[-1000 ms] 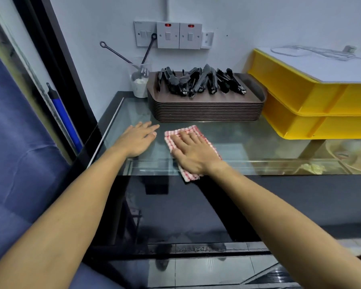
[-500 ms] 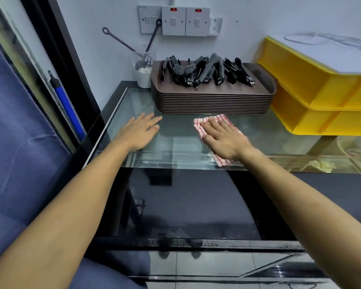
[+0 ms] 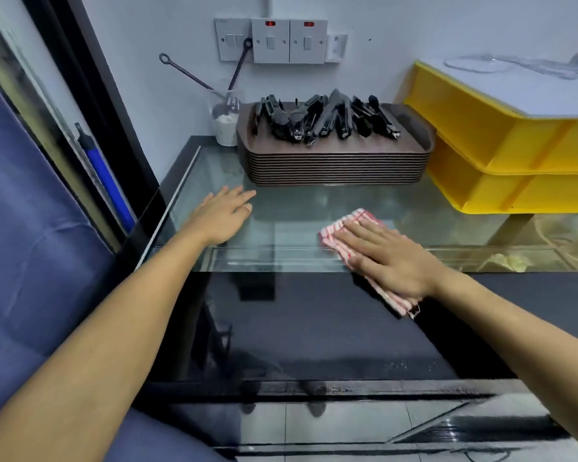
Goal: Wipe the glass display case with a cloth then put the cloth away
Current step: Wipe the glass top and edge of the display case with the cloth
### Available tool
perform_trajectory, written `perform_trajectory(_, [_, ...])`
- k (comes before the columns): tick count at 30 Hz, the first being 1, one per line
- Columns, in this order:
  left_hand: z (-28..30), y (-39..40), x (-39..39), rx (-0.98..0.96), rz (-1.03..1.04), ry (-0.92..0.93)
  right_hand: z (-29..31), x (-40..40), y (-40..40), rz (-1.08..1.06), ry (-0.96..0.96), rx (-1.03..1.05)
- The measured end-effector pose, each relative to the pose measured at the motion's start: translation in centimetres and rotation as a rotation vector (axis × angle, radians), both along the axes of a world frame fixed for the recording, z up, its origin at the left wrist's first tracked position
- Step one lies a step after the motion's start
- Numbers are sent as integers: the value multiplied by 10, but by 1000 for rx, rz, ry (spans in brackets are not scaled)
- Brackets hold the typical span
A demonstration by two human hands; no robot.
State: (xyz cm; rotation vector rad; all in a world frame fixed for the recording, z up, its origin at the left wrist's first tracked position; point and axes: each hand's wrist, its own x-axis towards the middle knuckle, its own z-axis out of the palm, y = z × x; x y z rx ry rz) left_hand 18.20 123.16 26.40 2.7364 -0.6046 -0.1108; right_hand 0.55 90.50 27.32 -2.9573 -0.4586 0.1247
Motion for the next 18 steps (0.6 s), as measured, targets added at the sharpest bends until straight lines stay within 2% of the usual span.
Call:
perform_trajectory(2, [0,0,1,0,4,-3,-3,46,3,-195,-9,-23])
perform_trajectory(4, [-1,1,3,-9,0,-8,-4,74,37,-238,-25,-26])
perform_trajectory(6, [-3,4,5,-43,-3,4,-3,66,91,-113,-60,-36])
perform_trajectory(8, [-3,9,11,-61,-22,17,-1,18,132,128,-86,-31])
perform_trajectory(10, [-2,14,16,-57,-53,23,1,-46,141,334,-40,8])
perform_trajectory(12, [-4,18,18,-75,-68,35,3,-80,114,423,33,52])
perform_trajectory(14, [-6,18,17,-74,-67,24,6,-74,68,320,13,37])
perform_trajectory(18, [-4,14,14,-46,-58,-18,2,0,8,-170,-5,-24])
